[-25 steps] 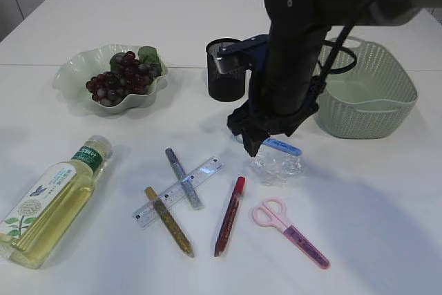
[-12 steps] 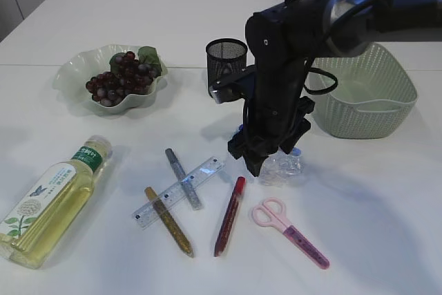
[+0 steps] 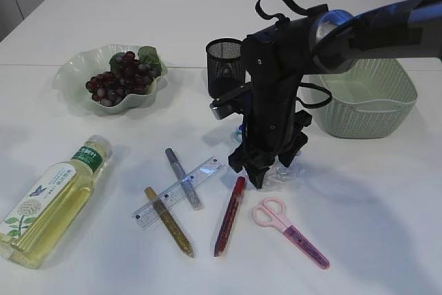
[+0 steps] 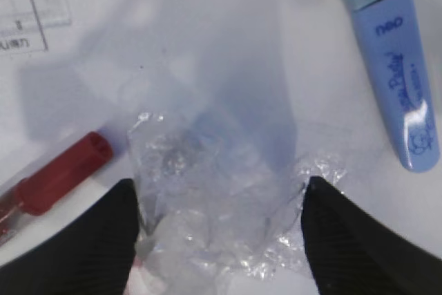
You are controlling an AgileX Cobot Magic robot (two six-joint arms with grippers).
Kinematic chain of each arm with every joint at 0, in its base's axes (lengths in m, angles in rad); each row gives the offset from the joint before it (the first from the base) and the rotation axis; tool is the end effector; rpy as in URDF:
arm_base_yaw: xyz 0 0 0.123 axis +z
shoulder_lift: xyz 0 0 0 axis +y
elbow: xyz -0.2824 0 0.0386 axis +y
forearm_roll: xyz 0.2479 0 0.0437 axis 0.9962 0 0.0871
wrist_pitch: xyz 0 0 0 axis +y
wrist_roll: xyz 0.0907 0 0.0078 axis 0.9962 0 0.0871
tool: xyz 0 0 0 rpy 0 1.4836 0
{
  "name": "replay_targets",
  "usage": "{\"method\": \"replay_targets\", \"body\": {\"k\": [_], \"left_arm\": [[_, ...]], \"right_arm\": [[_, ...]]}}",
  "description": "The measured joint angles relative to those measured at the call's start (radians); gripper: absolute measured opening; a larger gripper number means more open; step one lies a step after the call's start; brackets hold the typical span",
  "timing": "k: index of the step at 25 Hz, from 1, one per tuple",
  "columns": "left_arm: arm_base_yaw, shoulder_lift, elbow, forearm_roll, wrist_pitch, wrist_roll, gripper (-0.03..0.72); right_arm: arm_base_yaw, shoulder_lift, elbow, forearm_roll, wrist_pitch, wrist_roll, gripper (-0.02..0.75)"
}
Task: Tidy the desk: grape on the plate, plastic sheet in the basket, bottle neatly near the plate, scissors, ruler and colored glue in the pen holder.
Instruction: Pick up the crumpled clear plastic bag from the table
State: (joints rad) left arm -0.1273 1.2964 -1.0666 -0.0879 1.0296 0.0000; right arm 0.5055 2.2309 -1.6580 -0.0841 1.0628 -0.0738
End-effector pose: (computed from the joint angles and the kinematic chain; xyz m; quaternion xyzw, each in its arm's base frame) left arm 0.2444 -0.0382 0.3077 0.0476 0.9782 -0.0539 0.1948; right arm 0.3862 0.2061 0.1340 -0.3045 0.9517 -0.0337 0.0188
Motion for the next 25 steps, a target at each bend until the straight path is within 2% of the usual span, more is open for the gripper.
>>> {"method": "replay_targets", "body": {"k": [3,8,11,18,25], "left_arm": [[0.0,0.0,0.0,0.0,0.0,0.0,0.431],[0.0,0.0,0.0,0.0,0.0,0.0,0.426],[0.0,0.0,0.0,0.0,0.0,0.0,0.426],[0.0,0.0,0.0,0.0,0.0,0.0,0.426],[0.0,0.0,0.0,0.0,-0.001,0.0,0.426]], "right_arm": [[0.0,0.0,-0.001,-0.002,-0.001,0.0,0.498],[0.0,0.0,-0.001,-0.002,-0.001,0.0,0.283],[0.0,0.0,-0.001,-0.002,0.0,0.0,0.209],[0.0,-0.013,-0.001,-0.002,0.009,0.004,0.181],[-0.003,-0.134,-0.001,-0.002,0.021,0.004,0.176]]}}
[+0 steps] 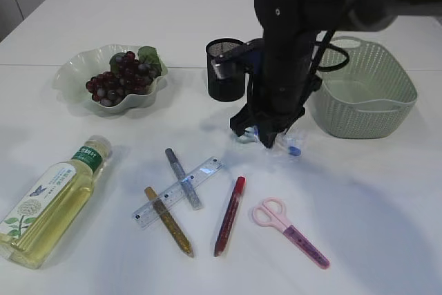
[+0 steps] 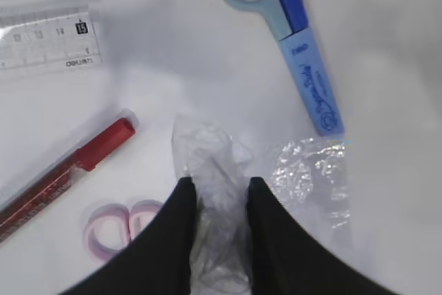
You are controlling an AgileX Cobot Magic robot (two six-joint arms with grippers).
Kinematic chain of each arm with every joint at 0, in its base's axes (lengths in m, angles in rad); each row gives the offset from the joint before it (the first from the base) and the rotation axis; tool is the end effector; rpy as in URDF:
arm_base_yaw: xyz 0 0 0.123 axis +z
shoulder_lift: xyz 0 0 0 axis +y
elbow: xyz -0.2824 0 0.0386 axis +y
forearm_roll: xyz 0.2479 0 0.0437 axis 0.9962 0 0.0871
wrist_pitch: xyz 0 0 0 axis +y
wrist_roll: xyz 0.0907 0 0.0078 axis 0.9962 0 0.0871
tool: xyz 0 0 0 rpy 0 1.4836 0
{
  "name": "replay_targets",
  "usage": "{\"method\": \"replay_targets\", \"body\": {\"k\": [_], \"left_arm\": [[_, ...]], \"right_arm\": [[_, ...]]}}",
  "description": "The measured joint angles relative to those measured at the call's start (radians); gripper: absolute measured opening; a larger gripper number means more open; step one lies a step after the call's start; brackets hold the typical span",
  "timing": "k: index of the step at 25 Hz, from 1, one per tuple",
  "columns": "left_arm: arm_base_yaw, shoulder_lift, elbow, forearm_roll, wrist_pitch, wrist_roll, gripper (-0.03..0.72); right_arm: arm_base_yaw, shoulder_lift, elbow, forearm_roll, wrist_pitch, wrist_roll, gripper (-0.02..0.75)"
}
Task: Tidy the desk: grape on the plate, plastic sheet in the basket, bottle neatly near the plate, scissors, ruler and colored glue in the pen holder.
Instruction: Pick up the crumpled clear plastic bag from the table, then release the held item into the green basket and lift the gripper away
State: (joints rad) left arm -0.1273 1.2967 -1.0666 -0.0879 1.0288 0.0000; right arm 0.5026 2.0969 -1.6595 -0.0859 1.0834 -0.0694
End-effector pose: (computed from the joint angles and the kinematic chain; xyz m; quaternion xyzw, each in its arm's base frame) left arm 0.2445 -0.0382 0.3077 0.0476 0.9782 -0.0539 0.1950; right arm 0.3808 0.2014 0.1925 -0.2979 0.9513 -0.0236 0.0753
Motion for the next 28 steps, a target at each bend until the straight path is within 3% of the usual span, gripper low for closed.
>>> {"method": "replay_targets", "body": {"k": [6,15,22,25,28], "left_arm": [[0.0,0.0,0.0,-0.004,0.0,0.0,0.426],[0.0,0.0,0.0,-0.035,0.0,0.0,0.426],[0.0,0.0,0.0,-0.04,0.0,0.0,0.426],[0.0,0.0,0.0,-0.046,0.0,0.0,0.426],[0.0,0.0,0.0,-0.059,0.0,0.0,0.426]], "right_arm": [[-0.056,-0.088,0.0,-0.011,0.004,-0.006,0.176],[-0.292,-0.1,-0.068,0.037,-0.008,-0.006,0.174],[-0.428,-0.1,-0.082,0.066,-0.135,-0.008,0.176],[-0.446,-0.087,-0.082,0.066,-0.187,-0.008,0.22],[-0.447,-0.054,-0.084,0.068,-0.204,-0.008,0.32]]}}
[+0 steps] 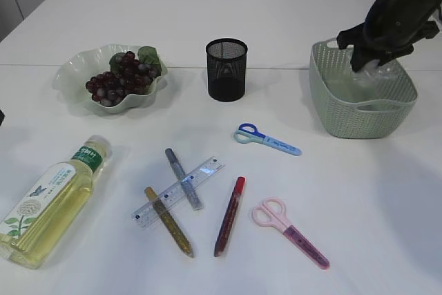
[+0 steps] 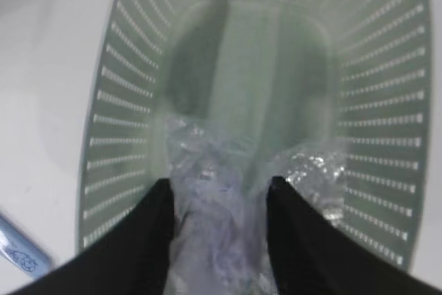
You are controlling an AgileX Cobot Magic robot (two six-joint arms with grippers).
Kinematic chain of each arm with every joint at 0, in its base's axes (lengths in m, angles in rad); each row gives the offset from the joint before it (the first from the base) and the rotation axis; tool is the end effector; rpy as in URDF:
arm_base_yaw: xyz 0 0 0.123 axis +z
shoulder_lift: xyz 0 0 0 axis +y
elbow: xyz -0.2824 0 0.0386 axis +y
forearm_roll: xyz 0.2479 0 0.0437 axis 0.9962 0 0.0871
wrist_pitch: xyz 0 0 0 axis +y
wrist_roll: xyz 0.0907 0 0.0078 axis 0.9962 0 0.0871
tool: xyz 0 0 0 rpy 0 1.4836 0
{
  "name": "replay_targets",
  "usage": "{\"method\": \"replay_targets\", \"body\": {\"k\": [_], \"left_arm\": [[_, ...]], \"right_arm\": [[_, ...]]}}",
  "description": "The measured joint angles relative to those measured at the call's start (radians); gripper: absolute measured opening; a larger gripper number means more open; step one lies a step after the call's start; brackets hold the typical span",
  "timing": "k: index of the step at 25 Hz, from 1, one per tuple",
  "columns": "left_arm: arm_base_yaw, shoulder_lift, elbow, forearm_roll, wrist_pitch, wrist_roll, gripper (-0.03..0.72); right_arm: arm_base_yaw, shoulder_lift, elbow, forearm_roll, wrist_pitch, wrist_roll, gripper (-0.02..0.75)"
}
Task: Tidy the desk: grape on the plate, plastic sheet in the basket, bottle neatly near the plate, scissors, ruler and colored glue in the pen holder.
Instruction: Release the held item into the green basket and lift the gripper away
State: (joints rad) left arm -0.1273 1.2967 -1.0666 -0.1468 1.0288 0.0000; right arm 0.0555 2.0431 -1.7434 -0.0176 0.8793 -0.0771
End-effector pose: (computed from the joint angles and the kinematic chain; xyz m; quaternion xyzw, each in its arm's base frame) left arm 0.2440 -0.0427 0.3082 0.0376 0.9771 -0.0815 0.1929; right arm 0.4538 0.0240 0.2446 -0.0682 0.9690 -0.0105 0.2371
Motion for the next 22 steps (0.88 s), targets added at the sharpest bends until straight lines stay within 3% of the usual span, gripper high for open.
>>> {"method": "replay_targets", "body": {"k": [4,7,14,22], "left_arm": [[0.0,0.0,0.0,-0.02,0.0,0.0,0.426],[0.0,0.0,0.0,-0.024,0.0,0.0,0.426],[0.0,0.0,0.0,-0.026,0.0,0.0,0.426],[0.0,0.0,0.0,-0.026,0.007,0.0,0.426]], "right_arm": [[0.0,0.018,0.0,0.002,-0.003,0.0,0.473],[0.0,0.018,-0.019,0.002,0.005,0.0,0.53],[0.0,0.003,-0.056,0.029,0.187,0.002,0.542],[0.0,-0.149,0.003,0.039,0.334,0.002,0.481]]}}
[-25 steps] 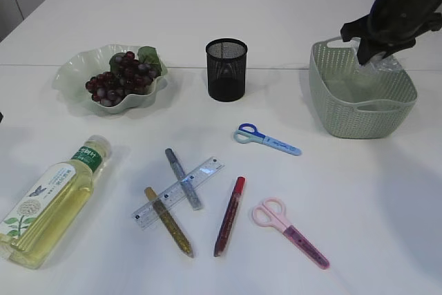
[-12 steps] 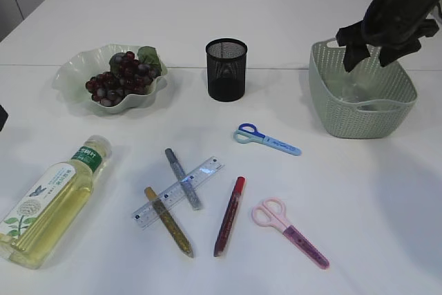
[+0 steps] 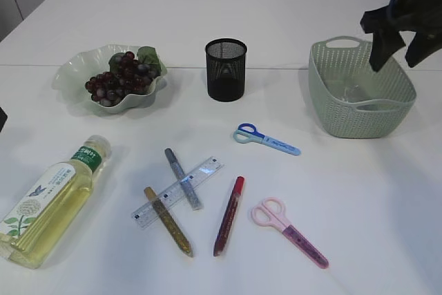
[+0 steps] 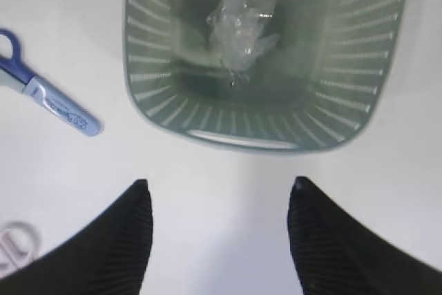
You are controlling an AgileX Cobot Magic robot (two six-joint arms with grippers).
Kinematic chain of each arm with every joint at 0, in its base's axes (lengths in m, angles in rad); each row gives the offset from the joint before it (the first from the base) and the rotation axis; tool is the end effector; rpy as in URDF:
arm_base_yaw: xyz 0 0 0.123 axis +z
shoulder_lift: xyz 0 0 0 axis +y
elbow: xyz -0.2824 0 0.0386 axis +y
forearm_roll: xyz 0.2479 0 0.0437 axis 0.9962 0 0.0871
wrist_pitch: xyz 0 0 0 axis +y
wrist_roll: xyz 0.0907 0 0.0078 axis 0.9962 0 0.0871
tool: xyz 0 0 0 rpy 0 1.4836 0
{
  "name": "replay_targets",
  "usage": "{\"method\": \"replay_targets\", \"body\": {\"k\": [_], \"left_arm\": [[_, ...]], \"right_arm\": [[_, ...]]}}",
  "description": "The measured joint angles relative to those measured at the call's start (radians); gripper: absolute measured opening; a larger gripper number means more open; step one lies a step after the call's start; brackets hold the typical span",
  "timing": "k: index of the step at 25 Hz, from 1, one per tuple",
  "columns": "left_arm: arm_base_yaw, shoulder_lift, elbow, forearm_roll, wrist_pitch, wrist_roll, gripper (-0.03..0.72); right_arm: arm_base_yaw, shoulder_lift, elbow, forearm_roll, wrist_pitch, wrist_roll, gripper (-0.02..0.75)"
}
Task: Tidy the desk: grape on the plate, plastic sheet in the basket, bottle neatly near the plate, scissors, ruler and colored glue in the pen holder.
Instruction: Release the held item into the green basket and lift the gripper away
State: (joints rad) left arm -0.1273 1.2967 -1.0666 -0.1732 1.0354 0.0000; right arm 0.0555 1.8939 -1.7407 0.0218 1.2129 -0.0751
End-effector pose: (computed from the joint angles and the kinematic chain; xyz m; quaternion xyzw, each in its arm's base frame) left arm 0.2432 -0.0447 0.3083 0.0334 0.9770 -0.0938 0.1887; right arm 0.4033 0.0243 0.2967 -0.0623 0.9874 0.0092 0.1455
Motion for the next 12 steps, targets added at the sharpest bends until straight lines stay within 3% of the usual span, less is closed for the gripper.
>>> {"method": "replay_targets", "body": {"k": [12], "left_arm": [[0.0,0.04,0.0,0.0,0.011,0.0,0.426]], "right_arm": [[0.0,-0.447,0.584,0.006,-0.044,0.012,0.479]]}}
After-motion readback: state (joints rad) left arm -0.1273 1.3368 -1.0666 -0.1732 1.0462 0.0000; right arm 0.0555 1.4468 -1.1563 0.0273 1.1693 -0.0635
